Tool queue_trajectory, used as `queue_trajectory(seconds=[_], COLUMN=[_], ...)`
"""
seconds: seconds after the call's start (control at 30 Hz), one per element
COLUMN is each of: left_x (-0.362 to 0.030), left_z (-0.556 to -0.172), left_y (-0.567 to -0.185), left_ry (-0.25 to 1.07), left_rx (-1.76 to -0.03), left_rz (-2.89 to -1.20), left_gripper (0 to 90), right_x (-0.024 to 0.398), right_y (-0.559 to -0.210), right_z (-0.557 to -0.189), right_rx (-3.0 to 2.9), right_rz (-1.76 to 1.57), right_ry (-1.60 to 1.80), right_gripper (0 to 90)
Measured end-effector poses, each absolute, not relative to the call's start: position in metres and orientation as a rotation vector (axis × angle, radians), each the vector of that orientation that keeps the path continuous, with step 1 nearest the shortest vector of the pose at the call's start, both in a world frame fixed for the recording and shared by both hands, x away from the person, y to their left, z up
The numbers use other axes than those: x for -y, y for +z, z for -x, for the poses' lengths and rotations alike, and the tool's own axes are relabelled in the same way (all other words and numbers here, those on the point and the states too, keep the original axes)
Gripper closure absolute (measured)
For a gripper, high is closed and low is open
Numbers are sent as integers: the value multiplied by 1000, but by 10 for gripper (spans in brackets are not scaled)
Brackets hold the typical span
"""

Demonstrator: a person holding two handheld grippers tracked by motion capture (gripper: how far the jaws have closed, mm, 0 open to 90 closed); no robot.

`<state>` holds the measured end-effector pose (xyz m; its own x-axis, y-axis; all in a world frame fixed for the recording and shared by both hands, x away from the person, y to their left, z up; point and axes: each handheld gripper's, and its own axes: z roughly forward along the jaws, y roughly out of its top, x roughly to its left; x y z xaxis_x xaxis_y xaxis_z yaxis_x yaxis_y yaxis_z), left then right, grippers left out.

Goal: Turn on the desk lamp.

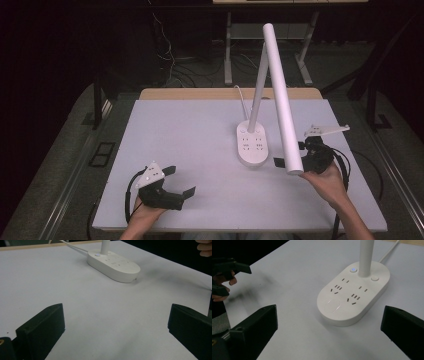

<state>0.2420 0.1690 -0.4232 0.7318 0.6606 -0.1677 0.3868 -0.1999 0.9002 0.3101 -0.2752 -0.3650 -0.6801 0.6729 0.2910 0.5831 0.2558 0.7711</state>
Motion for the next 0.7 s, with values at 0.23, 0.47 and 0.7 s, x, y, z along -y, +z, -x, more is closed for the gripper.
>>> queue_trajectory(seconds=[0.23,0.47,0.7], left_x=[-169,-169,-168], left_z=[-242,-242,-242], left_y=[-423,-423,-423], left_ry=[309,309,308], left_rx=[-817,-816,-812], left_rz=[-1824,-1824,-1828], left_gripper=[0,0,0], right_x=[273,275,274], right_y=[-362,-360,-357], right_z=[-323,-337,-351], right_rx=[-2410,-2390,-2380], right_rz=[-1215,-1254,-1259], right_ry=[1393,1407,1403], right_gripper=[5,5,5])
